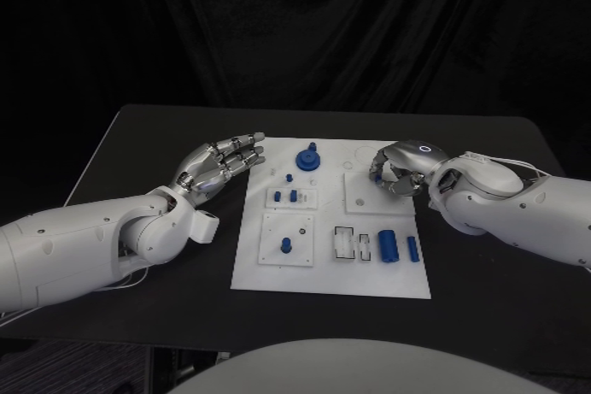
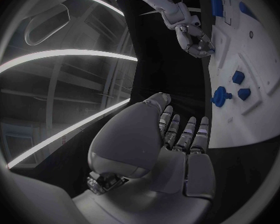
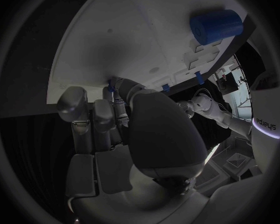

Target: Assemble the parts on the task board

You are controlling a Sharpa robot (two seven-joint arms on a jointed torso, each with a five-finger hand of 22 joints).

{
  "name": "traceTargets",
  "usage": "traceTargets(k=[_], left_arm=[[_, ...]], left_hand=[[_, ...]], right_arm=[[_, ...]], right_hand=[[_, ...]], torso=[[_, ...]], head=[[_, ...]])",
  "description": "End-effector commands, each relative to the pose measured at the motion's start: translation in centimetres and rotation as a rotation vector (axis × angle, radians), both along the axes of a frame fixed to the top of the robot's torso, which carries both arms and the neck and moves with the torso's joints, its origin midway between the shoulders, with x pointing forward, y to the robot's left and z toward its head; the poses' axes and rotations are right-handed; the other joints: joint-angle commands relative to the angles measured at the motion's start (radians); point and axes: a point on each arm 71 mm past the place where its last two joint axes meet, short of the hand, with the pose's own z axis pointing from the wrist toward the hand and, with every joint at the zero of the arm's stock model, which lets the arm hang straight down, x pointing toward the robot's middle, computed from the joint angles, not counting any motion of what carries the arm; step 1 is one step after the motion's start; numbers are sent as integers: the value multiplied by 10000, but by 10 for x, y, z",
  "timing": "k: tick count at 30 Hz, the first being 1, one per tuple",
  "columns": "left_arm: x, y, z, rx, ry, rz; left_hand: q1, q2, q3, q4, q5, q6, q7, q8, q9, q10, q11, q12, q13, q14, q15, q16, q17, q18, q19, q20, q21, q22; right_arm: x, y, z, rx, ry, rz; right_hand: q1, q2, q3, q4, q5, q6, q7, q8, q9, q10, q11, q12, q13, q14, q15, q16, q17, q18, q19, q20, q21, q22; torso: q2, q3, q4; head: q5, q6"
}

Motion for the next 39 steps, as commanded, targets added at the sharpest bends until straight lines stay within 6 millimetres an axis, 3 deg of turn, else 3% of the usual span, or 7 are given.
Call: traceTargets(k=[1,12,21,32,39], left_arm=[[-2,1,10,-841,-1161,69],[-2,1,9,-823,-1125,69],[-2,0,9,-831,-1100,35],[-2,-1,9,-852,-1096,6],[-3,-2,9,-873,-1084,-32]], left_hand=[[-35,54,48,-14,68,48,-3,43,3,-15,52,32,11,-18,-44,38,10,-202,67,34,40,-16],[-38,66,75,-14,86,82,12,50,8,-13,61,43,12,-6,-34,61,13,-208,81,33,42,-8],[-39,68,81,-14,90,82,14,51,8,-12,63,47,12,-5,-32,63,14,-210,84,33,43,-4],[-40,71,91,-14,97,94,18,53,10,-10,67,55,13,-5,-29,65,14,-212,96,33,46,14],[-44,80,114,-14,113,83,24,52,7,-8,80,61,14,-7,-25,66,13,-218,108,34,49,17]], right_arm=[[-3,3,7,240,-378,143],[-9,13,42,524,-835,463],[-24,36,48,624,-541,1124],[-52,85,34,790,294,2554],[-68,119,12,837,968,3450]], right_hand=[[-93,-14,75,24,-57,-73,-17,40,39,187,-92,-49,258,24,-60,-53,13,-172,25,-69,44,1092],[-126,-43,103,33,-94,-99,-21,55,87,217,-96,-97,253,49,-61,-43,61,-182,44,-69,92,1105],[-174,-98,143,40,-110,-181,-16,50,152,251,-93,-178,245,100,-62,-22,141,-198,82,-70,170,1127],[-223,-126,152,58,-125,-237,-7,38,184,249,-83,-225,243,101,-54,-40,127,-193,74,-66,133,1117],[-236,-131,163,56,-113,-287,0,25,205,244,-77,-250,245,78,-50,-83,54,-183,57,-63,77,1102]], torso=[[-3,0,2],[-4,-3,5],[-4,-4,6],[-3,-5,23],[-4,-2,3]], head=[[33,1],[60,1],[159,1],[292,1],[509,1]])
